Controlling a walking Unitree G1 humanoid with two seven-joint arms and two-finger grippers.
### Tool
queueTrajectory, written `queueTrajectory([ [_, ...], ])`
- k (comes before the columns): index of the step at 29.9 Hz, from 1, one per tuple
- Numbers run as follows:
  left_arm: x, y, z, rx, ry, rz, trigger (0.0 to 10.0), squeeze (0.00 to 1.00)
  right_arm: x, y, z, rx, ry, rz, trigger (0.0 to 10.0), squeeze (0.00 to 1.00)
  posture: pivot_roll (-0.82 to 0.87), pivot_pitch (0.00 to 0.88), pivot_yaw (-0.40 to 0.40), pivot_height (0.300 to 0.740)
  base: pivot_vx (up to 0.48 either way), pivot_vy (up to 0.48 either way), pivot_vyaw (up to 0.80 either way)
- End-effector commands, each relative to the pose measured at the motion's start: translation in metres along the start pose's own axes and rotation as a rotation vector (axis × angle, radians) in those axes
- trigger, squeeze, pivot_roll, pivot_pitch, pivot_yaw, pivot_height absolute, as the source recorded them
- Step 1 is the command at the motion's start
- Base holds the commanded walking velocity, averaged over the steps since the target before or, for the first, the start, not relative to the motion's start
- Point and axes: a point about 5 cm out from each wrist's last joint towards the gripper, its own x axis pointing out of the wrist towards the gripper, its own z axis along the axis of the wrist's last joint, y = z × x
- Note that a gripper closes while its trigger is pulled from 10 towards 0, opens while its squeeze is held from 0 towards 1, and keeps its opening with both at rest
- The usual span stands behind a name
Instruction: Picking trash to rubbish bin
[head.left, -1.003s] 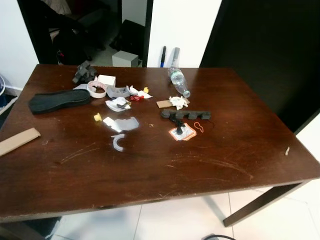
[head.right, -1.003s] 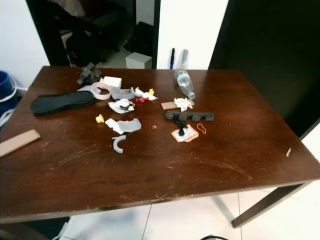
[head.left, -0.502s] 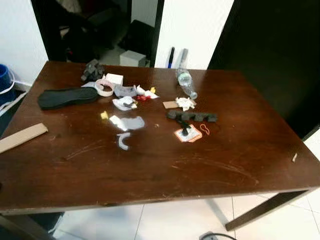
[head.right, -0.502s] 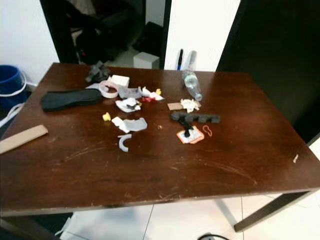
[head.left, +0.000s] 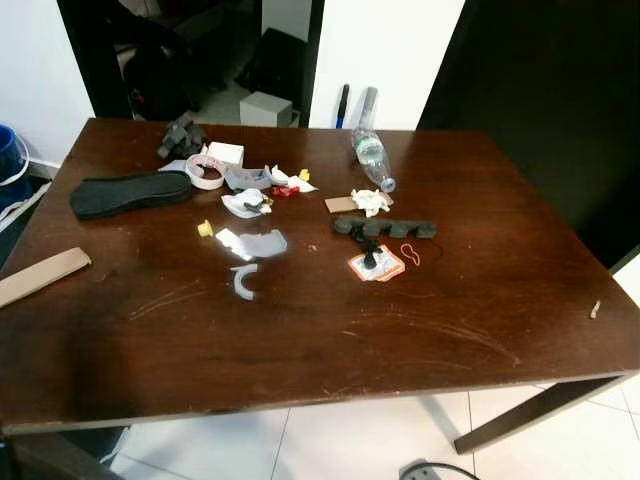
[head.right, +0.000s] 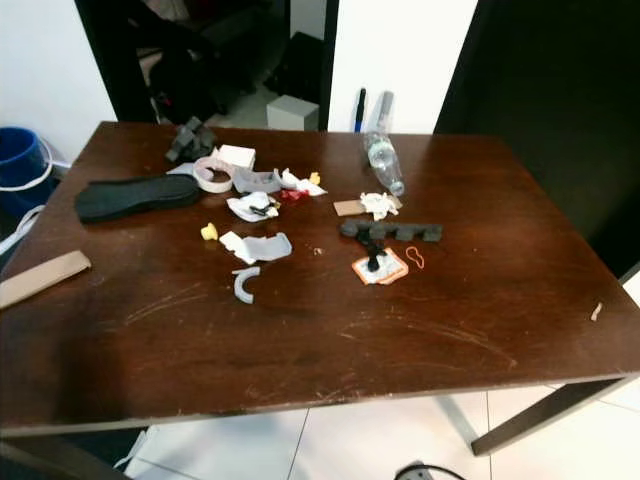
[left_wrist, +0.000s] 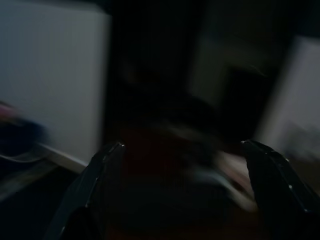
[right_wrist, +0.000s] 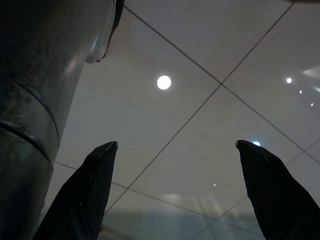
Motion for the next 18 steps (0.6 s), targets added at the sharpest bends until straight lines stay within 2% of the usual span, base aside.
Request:
queueTrajectory([
  [1, 0.006, -0.044, -0.025, -0.05, 0.144, -0.233, 10.0, 0.0, 0.001, 0.007, -0.003, 0.021, 0.014, 0.014, 10.0, 0.0, 0.15, 0.107, -0.036, 0.74, 0.0, 0.0, 0.0],
  [3, 0.006, -0.065, -0.037, -0.055, 0.231, -0.327, 10.0, 0.0, 0.001, 0.009, -0.002, 0.024, 0.012, 0.016, 10.0, 0.0, 0.15, 0.108, -0.033, 0.74, 0.0, 0.0, 0.0],
  [4, 0.006, -0.065, -0.037, -0.055, 0.231, -0.327, 10.0, 0.0, 0.001, 0.009, -0.002, 0.024, 0.012, 0.016, 10.0, 0.0, 0.15, 0.108, -0.033, 0.74, 0.0, 0.0, 0.0],
  [6, 0.009, -0.081, -0.051, -0.032, 0.307, -0.362, 10.0, 0.0, 0.001, 0.01, -0.002, 0.029, 0.012, 0.018, 10.0, 0.0, 0.15, 0.11, -0.031, 0.74, 0.0, 0.0, 0.0],
  [7, 0.009, -0.081, -0.051, -0.032, 0.307, -0.362, 10.0, 0.0, 0.001, 0.01, -0.002, 0.029, 0.012, 0.018, 10.0, 0.0, 0.15, 0.11, -0.031, 0.74, 0.0, 0.0, 0.0],
  [9, 0.014, -0.098, -0.061, -0.022, 0.371, -0.381, 10.0, 0.0, 0.001, 0.011, -0.003, 0.033, 0.014, 0.019, 10.0, 0.0, 0.15, 0.111, -0.028, 0.74, 0.0, 0.0, 0.0],
  [10, 0.014, -0.098, -0.061, -0.022, 0.371, -0.381, 10.0, 0.0, 0.001, 0.011, -0.003, 0.033, 0.014, 0.019, 10.0, 0.0, 0.15, 0.111, -0.028, 0.74, 0.0, 0.0, 0.0],
  [11, 0.016, -0.105, -0.064, -0.018, 0.393, -0.399, 10.0, 0.0, 0.001, 0.011, -0.003, 0.034, 0.015, 0.019, 10.0, 0.0, 0.14, 0.111, -0.028, 0.74, 0.0, 0.0, 0.0],
  [12, 0.017, -0.119, -0.078, 0.076, 0.504, -0.401, 10.0, 0.0, 0.001, 0.01, -0.007, 0.036, 0.02, 0.018, 10.0, 0.0, 0.14, 0.113, -0.026, 0.74, 0.0, 0.0, 0.0],
  [15, 0.017, -0.122, -0.083, 0.106, 0.55, -0.386, 10.0, 0.0, 0.001, 0.009, -0.009, 0.037, 0.023, 0.017, 10.0, 0.0, 0.14, 0.113, -0.026, 0.74, 0.0, 0.0, 0.0],
  [18, 0.014, -0.129, -0.096, 0.149, 0.655, -0.352, 10.0, 0.0, 0.0, 0.005, -0.013, 0.042, 0.03, 0.012, 10.0, 0.0, 0.14, 0.112, -0.022, 0.74, 0.0, 0.0, 0.0],
])
